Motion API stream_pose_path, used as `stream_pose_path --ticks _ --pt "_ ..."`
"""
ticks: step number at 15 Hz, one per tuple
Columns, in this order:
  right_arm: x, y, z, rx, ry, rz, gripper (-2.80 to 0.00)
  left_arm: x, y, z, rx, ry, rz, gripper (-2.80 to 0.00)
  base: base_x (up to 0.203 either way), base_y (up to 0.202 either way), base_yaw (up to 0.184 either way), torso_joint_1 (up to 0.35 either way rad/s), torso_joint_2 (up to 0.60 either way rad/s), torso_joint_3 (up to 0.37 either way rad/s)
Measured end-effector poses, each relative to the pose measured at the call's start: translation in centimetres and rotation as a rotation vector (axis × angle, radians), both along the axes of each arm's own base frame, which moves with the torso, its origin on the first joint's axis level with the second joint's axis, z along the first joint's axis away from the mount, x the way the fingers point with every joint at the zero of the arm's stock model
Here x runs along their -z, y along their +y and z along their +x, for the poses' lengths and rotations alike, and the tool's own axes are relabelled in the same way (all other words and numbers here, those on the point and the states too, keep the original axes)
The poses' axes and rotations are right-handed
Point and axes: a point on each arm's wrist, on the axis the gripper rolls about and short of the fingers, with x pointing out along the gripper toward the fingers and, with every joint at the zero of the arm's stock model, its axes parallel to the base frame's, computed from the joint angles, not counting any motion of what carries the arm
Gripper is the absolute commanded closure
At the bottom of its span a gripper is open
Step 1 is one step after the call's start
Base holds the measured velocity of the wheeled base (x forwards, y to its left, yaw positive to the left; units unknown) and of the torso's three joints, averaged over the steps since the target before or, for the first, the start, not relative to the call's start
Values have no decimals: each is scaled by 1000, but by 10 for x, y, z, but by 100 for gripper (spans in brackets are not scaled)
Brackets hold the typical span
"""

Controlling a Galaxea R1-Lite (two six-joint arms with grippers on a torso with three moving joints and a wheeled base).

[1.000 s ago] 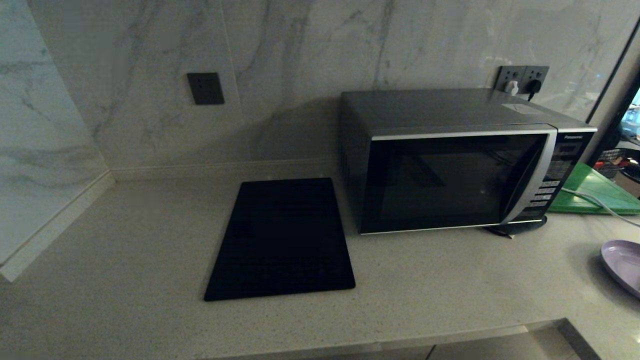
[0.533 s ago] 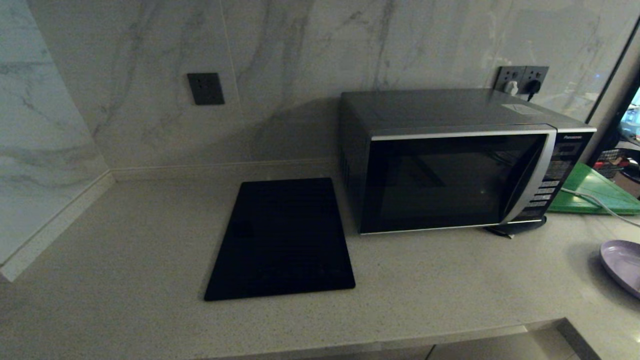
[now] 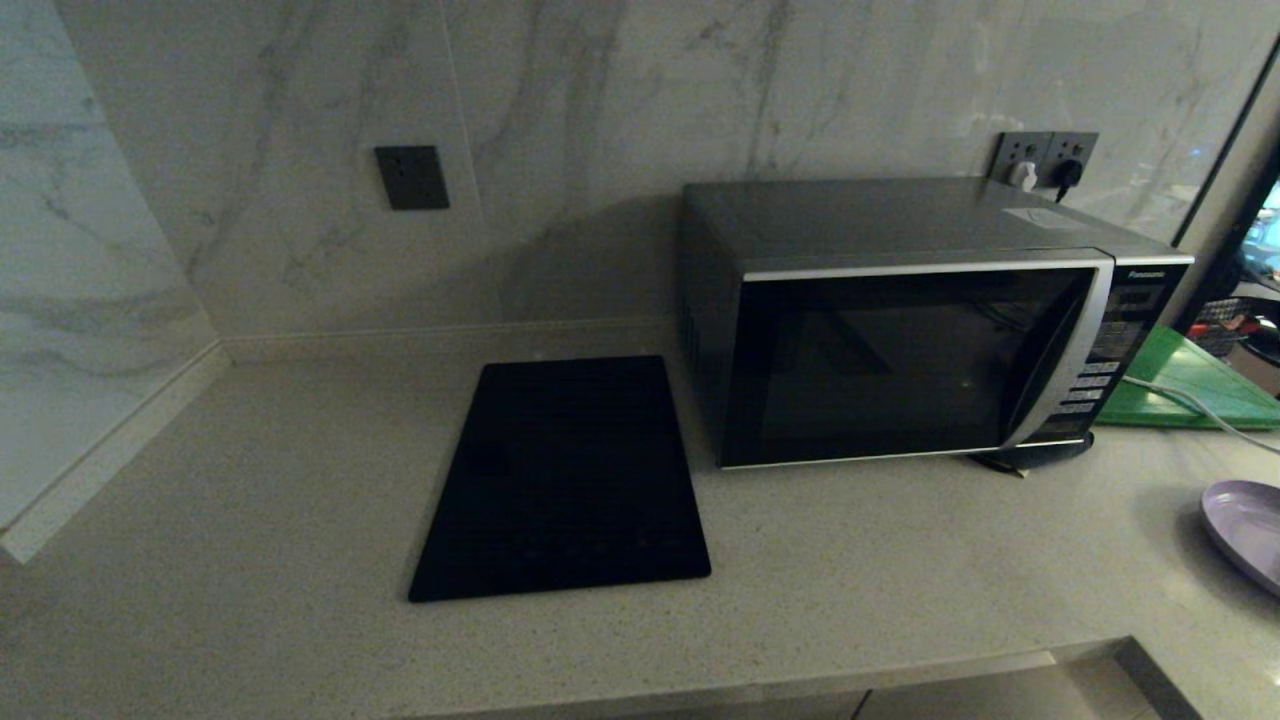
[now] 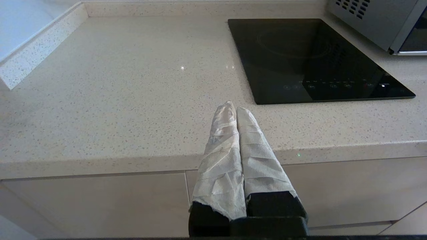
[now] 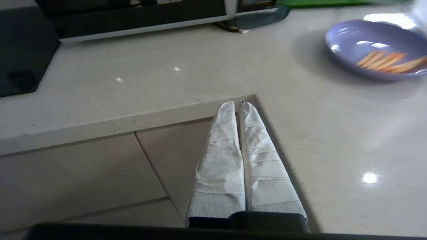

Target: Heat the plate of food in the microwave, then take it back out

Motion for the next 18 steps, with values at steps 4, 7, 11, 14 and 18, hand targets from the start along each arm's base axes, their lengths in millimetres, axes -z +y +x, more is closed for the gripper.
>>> stream_pose_path --ticks 4,7,11,14,18 --pt "8 1 4 -34 2 27 0 0 0 0 1 0 0 0 0 0 0 0 0 0" --pt "8 2 7 -84 -30 -30 0 0 0 0 1 0 0 0 0 0 0 0 0 0" --pt "13 3 12 -125 -81 -104 0 0 0 0 1 0 0 0 0 0 0 0 0 0" --pt "16 3 13 -124 -70 -86 0 0 0 0 0 0 0 0 0 0 0 0 0 0" --pt "16 3 13 -113 -72 -17 0 0 0 0 0 0 0 0 0 0 0 0 0 0"
